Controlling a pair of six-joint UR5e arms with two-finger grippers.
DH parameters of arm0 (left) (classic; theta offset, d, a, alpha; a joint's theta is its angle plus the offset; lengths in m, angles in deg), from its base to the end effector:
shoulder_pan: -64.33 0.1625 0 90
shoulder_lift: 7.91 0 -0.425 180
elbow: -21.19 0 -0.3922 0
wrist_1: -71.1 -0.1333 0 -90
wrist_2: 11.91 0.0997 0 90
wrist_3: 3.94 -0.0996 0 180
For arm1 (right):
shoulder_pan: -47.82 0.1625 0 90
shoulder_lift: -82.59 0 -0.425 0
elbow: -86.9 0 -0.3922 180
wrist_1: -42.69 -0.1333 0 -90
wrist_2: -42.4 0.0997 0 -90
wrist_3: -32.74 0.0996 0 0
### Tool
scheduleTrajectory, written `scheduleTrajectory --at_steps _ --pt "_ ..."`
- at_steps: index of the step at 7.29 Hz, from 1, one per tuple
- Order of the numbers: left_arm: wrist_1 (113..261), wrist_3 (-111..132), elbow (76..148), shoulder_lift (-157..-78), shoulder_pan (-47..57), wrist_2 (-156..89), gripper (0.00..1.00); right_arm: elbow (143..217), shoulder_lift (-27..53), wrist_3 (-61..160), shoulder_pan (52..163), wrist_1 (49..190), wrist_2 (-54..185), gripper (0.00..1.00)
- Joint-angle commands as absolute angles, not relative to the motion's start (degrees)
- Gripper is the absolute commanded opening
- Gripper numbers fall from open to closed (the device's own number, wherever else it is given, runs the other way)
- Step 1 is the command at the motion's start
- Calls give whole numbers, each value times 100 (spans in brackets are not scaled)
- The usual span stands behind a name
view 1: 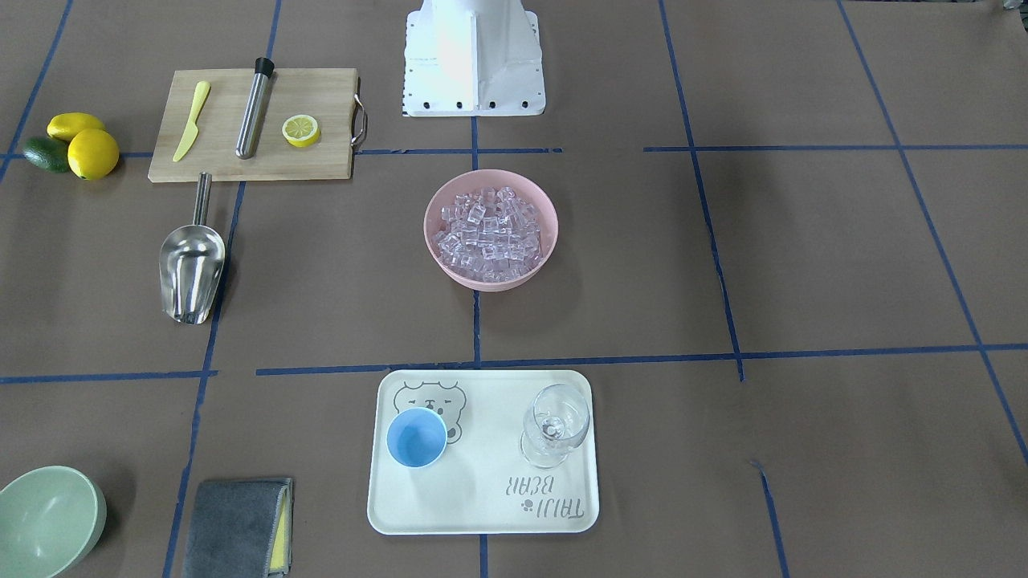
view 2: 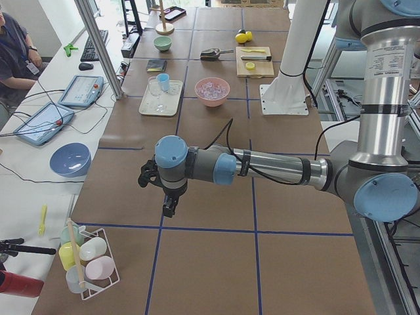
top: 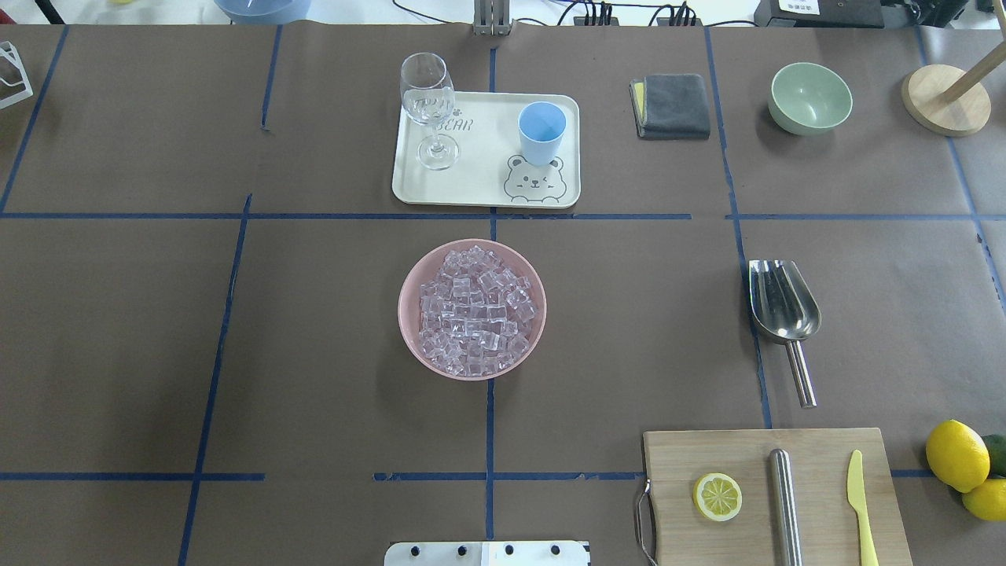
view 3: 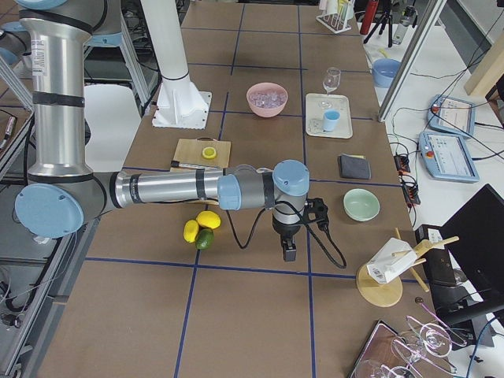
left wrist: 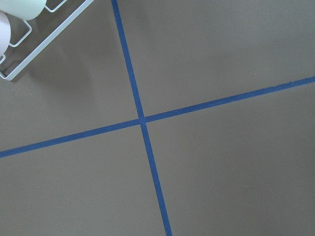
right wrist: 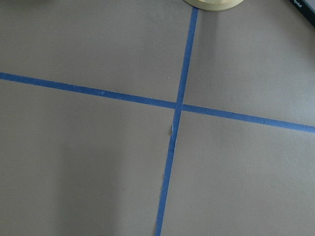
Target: Put ice in cup with scoop
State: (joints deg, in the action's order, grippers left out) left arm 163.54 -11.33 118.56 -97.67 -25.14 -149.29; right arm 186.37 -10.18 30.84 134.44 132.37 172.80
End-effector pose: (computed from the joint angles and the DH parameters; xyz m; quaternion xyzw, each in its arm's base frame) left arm -0.0554 -0.4974 0.5887 0.1002 0.3951 0.0965 0.9080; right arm 0.0405 -0.4804 0.6043 0.0530 -0.3454 -0.0643 0.9348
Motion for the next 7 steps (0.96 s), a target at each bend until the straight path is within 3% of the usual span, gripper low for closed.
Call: scheduleTrajectory --at_steps 1,7 --pt "16436 -1133 11840 -9913 -2505 -14937 100 18657 -1022 3080 13439 13242 17283 100" --pt "18183 -1053 11884 -10010 -2226 -14928 100 18595 -839 3124 13431 13251 17441 100"
